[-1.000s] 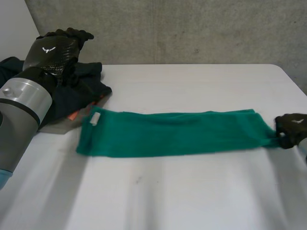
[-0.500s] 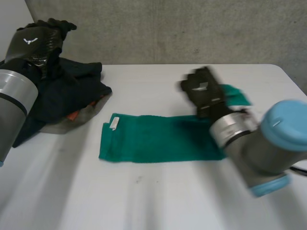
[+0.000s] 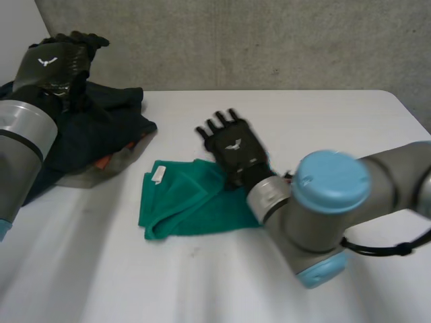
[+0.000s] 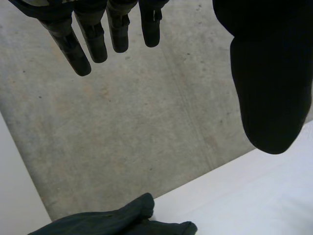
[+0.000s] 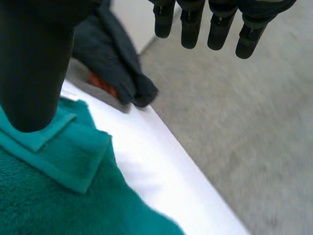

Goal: Fold the laundry.

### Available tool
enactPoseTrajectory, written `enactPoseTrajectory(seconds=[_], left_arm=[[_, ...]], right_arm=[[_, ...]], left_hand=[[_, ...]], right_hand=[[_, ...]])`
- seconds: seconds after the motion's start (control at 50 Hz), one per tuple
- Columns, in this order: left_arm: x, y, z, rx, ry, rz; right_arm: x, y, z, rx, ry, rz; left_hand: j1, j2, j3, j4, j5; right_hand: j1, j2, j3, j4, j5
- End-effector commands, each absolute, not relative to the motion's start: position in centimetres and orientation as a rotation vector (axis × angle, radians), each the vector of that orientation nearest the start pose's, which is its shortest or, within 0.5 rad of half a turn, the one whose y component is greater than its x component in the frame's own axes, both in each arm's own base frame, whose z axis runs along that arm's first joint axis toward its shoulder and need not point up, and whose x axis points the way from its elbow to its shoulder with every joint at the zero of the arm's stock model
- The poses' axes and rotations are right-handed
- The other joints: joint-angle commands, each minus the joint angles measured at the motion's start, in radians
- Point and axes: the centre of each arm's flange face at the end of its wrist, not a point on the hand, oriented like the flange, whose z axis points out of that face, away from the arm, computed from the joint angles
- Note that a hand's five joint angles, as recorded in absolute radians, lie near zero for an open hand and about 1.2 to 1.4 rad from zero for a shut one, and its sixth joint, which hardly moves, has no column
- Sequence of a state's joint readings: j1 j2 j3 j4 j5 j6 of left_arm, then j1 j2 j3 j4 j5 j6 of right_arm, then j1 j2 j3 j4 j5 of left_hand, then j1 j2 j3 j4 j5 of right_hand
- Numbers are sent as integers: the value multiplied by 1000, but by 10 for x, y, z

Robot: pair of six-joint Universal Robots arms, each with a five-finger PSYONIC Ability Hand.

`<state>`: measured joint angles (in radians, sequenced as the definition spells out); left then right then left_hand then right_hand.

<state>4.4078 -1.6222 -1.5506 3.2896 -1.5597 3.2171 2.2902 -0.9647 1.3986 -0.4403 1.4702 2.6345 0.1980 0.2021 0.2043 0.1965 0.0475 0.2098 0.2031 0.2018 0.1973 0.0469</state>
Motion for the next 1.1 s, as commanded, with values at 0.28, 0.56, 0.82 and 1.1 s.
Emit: enactPoseTrajectory(seconds=[0.28, 0.56, 0.82, 1.1], left_arm=[[-333, -252, 192, 1206, 2301, -2071], [-348, -269, 128, 1229, 2406, -1734], [-280, -371, 158, 660, 2098, -1651], [-296, -338, 187, 823, 2178, -1770]], right_arm=[[278, -246, 159, -870, 2195, -1679], [297, -227, 144, -1024, 2146, -1684], [307, -220, 130, -1108, 2115, -1700], [306, -235, 118, -1128, 2157, -1835]], left_hand=[[-23, -28, -30, -22, -47], [-23, -28, -30, -22, -47], [-23, -28, -30, -22, -47], [-23, -28, -30, -22, -47]], right_hand=[[6, 12, 14, 18, -6], [217, 224, 225, 230, 206], [285, 291, 293, 297, 273], [440, 447, 448, 453, 429]])
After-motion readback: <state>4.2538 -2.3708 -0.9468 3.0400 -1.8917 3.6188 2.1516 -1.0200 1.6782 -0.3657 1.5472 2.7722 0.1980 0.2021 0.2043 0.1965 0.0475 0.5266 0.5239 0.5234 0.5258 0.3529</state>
